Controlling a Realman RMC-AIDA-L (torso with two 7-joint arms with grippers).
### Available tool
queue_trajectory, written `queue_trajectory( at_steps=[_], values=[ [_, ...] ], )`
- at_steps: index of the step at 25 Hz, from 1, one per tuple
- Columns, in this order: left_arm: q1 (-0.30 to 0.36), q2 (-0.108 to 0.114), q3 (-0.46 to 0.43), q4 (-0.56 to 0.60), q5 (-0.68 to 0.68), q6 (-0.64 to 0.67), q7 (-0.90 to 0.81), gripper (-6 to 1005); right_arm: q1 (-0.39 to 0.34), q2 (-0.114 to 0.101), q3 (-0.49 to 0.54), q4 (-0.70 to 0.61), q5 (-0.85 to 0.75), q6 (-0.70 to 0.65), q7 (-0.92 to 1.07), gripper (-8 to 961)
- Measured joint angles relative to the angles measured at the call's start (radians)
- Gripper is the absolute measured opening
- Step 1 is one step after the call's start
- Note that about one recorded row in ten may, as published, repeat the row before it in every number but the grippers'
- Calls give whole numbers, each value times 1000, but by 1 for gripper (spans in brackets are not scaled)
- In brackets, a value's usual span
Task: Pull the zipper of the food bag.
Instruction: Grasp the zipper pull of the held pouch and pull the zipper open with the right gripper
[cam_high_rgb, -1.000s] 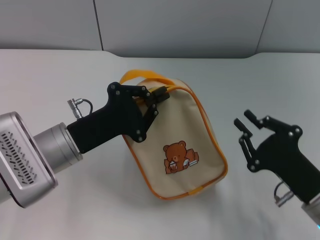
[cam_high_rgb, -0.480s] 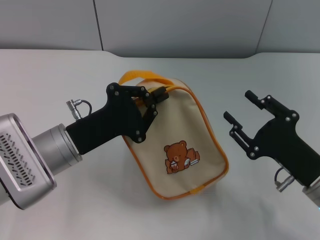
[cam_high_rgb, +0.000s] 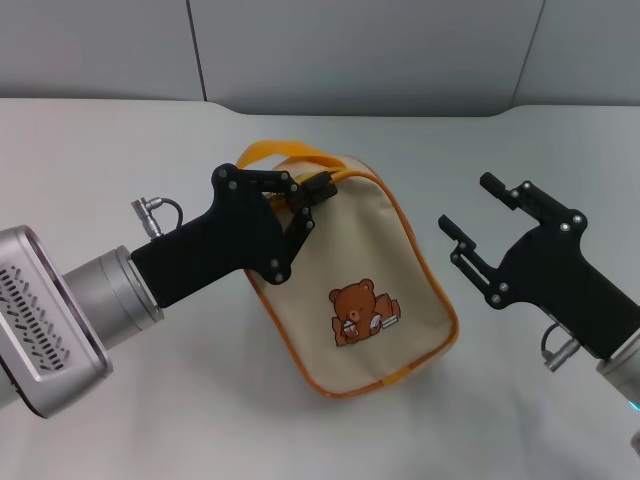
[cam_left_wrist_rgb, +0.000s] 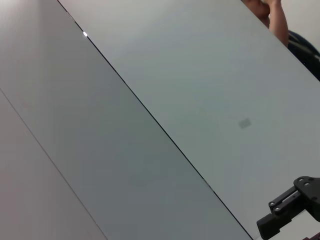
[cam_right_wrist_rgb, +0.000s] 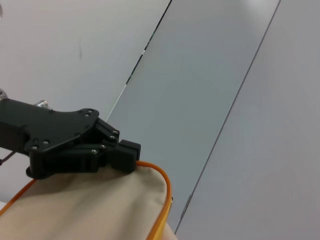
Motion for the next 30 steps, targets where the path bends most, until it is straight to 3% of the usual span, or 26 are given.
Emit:
queue_trajectory(
  at_steps=[30],
  values=[
    [-3,0,-1,-5,3,-8,-2,108,99,3,-71,19,-3,74,1,528]
  ],
)
